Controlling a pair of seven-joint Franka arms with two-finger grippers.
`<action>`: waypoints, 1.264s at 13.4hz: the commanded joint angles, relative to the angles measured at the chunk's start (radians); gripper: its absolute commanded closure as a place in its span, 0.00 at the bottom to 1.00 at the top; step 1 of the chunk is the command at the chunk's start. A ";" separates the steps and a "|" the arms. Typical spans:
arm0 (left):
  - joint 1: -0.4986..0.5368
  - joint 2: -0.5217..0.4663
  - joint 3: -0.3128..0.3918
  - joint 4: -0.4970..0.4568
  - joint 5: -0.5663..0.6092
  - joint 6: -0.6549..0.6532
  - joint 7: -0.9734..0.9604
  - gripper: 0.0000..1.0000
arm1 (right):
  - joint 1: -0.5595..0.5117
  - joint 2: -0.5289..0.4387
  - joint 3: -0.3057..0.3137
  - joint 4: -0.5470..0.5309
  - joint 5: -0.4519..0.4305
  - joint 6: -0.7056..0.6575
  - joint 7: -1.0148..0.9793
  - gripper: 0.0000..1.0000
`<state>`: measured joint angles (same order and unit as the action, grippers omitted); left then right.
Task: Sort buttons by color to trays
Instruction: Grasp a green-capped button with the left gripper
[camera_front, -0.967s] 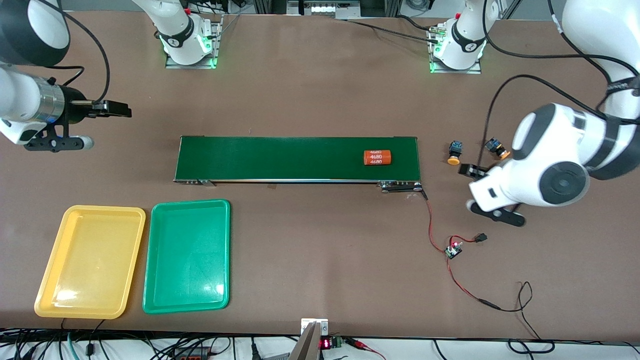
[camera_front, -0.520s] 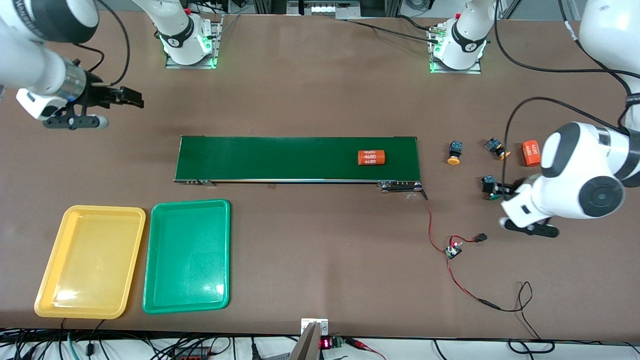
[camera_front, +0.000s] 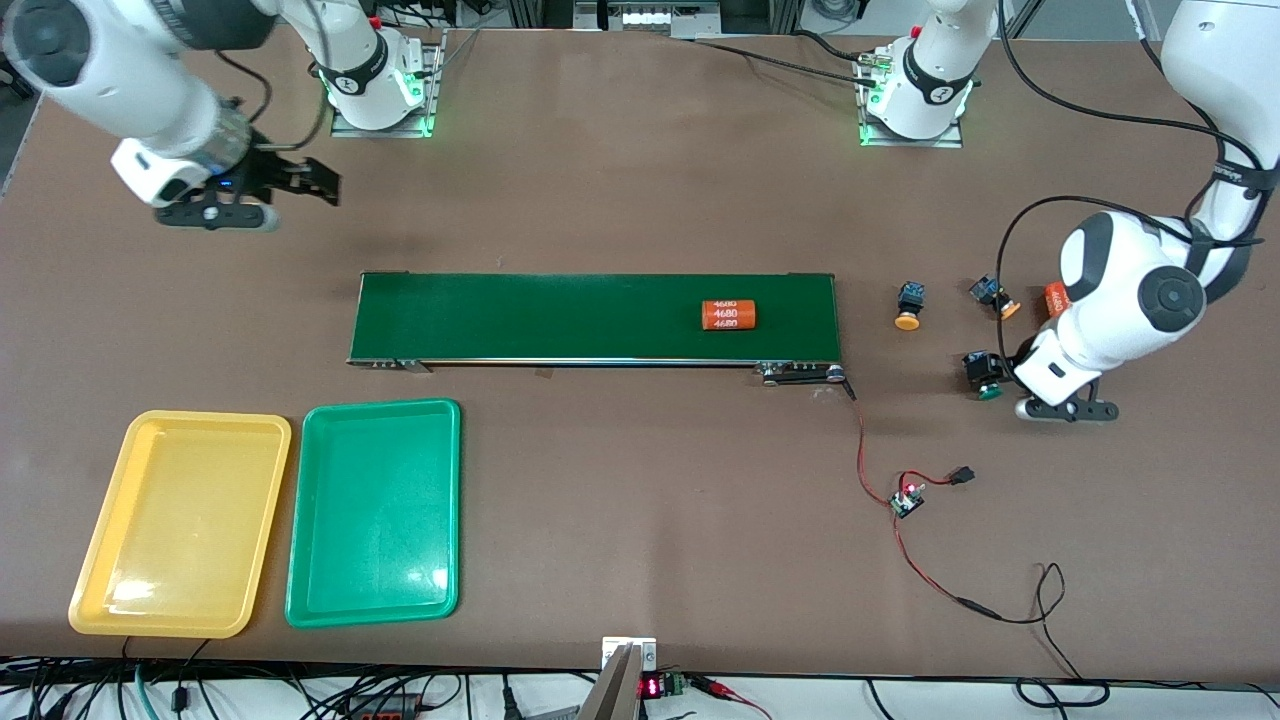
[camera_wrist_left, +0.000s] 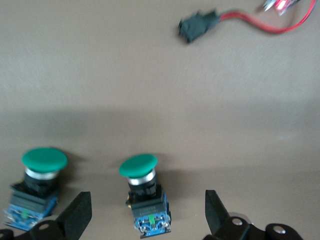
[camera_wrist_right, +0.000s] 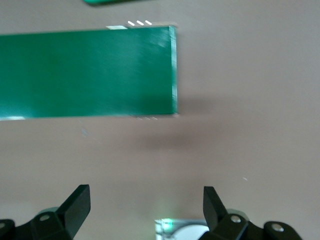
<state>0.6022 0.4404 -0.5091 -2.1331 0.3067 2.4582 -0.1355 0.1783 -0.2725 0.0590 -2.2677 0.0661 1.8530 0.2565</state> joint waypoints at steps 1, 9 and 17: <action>0.014 -0.006 -0.009 -0.059 0.006 0.025 -0.097 0.00 | 0.098 0.016 -0.005 -0.015 0.008 0.102 0.117 0.00; 0.004 0.075 0.000 -0.024 0.046 0.013 -0.164 0.75 | 0.178 0.081 -0.005 -0.012 0.009 0.226 0.129 0.00; -0.019 0.037 -0.317 0.306 0.040 -0.611 -0.219 0.75 | 0.176 0.075 -0.007 -0.012 0.008 0.216 0.129 0.00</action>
<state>0.5863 0.4709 -0.7482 -1.8409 0.3302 1.9069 -0.3200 0.3418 -0.1829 0.0615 -2.2754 0.0663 2.0731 0.3749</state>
